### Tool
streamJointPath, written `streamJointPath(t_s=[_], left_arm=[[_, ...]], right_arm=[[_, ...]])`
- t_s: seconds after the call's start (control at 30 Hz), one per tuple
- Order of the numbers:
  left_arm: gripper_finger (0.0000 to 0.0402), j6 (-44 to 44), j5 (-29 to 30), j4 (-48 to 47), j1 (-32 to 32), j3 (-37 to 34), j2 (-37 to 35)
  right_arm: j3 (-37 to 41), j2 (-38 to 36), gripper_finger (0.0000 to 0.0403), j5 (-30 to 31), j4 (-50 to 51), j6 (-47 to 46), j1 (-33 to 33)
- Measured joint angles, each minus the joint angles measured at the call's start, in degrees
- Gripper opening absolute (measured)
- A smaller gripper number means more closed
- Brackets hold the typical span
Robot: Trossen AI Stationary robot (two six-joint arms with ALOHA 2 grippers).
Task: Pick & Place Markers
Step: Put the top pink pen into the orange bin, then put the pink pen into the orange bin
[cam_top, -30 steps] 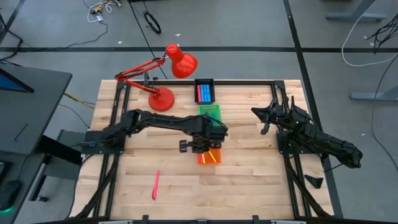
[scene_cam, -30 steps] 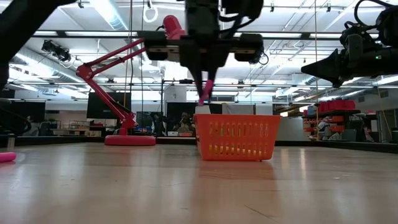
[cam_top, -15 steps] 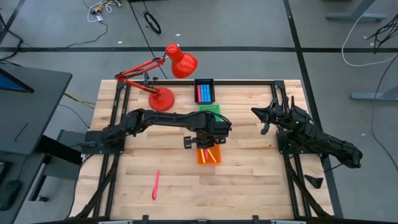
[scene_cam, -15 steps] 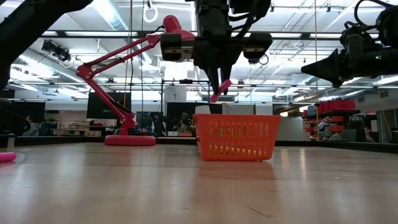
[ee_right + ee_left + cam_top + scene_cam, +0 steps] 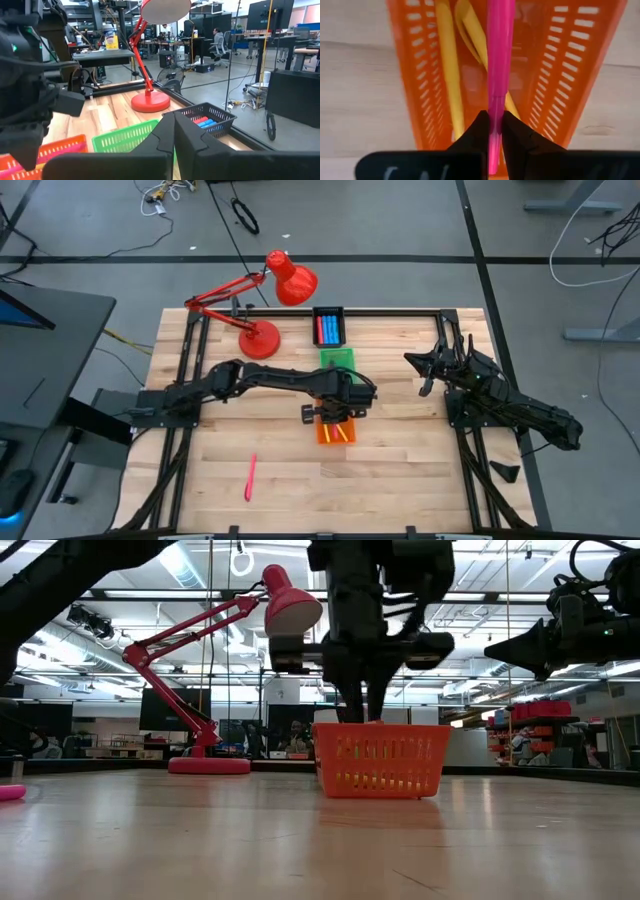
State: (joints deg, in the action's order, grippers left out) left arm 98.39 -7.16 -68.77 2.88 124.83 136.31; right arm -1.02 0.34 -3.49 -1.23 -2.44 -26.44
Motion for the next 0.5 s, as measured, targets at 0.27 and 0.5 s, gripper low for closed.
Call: streamJointPath(t_s=[0.27, 0.5], left_arm=[[0.0028, 0.84, 1.15, 1.71, 0.36, 0.01, 3.08], [0.0107, 1.44, 2.88, 3.26, 0.89, 0.01, 3.37]], right_arm=[[0.02, 0.00, 0.0010, 0.00, 0.01, -0.02, 0.00], [0.02, 0.00, 0.0010, 0.00, 0.01, -0.02, 0.00]])
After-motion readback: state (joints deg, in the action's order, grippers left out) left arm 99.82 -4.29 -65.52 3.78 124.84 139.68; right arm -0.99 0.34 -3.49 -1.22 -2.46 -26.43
